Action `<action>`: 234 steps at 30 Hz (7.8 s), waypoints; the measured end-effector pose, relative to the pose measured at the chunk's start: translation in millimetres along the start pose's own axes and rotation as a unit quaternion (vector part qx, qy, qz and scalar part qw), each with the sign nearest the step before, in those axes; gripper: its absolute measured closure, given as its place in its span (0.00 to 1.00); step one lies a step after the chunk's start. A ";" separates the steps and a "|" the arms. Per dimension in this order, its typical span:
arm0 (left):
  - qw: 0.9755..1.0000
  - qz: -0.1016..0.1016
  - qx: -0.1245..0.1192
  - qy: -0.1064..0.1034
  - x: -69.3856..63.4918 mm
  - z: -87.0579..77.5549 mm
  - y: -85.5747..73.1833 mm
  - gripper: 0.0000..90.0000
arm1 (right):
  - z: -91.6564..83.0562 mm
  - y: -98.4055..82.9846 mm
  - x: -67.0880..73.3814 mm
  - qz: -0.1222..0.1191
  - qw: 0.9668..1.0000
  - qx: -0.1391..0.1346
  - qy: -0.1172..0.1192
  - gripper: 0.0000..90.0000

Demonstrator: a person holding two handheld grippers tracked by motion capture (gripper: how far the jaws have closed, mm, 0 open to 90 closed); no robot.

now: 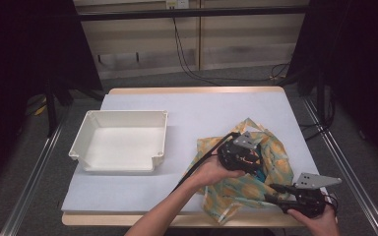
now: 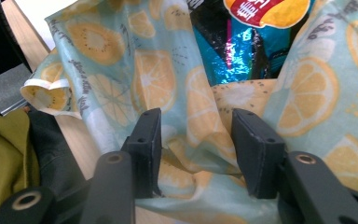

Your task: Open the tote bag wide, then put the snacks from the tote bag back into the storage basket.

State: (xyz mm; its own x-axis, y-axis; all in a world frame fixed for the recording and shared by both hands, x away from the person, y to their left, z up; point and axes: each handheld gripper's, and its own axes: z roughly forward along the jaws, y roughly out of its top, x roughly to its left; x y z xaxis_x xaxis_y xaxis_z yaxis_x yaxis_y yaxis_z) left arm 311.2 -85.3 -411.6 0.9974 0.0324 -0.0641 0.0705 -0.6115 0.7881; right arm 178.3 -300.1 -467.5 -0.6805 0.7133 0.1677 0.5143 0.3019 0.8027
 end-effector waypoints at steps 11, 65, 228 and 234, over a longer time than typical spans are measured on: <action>0.993 0.055 0.093 0.040 -10.0 30.9 -10.9 0.59 | 3.2 -2.5 -2.5 0.004 1.000 0.012 0.002 0.55; 0.999 0.028 0.034 0.008 -7.3 8.2 -16.2 0.98 | 10.8 -0.3 -7.7 0.008 1.000 0.019 -0.005 0.51; 0.962 -0.016 -0.258 0.093 47.2 -163.6 102.0 0.98 | 58.8 142.9 -78.9 0.009 0.994 -0.103 -0.022 1.00; 0.958 -0.013 -0.268 0.100 43.9 -178.7 98.2 0.98 | 56.6 140.3 -90.0 0.027 0.993 -0.103 -0.046 1.00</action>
State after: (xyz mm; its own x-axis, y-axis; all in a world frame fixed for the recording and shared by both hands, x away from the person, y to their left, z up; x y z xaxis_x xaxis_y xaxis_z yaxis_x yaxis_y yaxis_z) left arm 364.3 -2.6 -227.7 0.9742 0.2253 -0.0115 0.0387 -0.1169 0.9924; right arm 341.3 -286.1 -402.4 -0.6001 0.7821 0.1681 0.4243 0.1330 0.8957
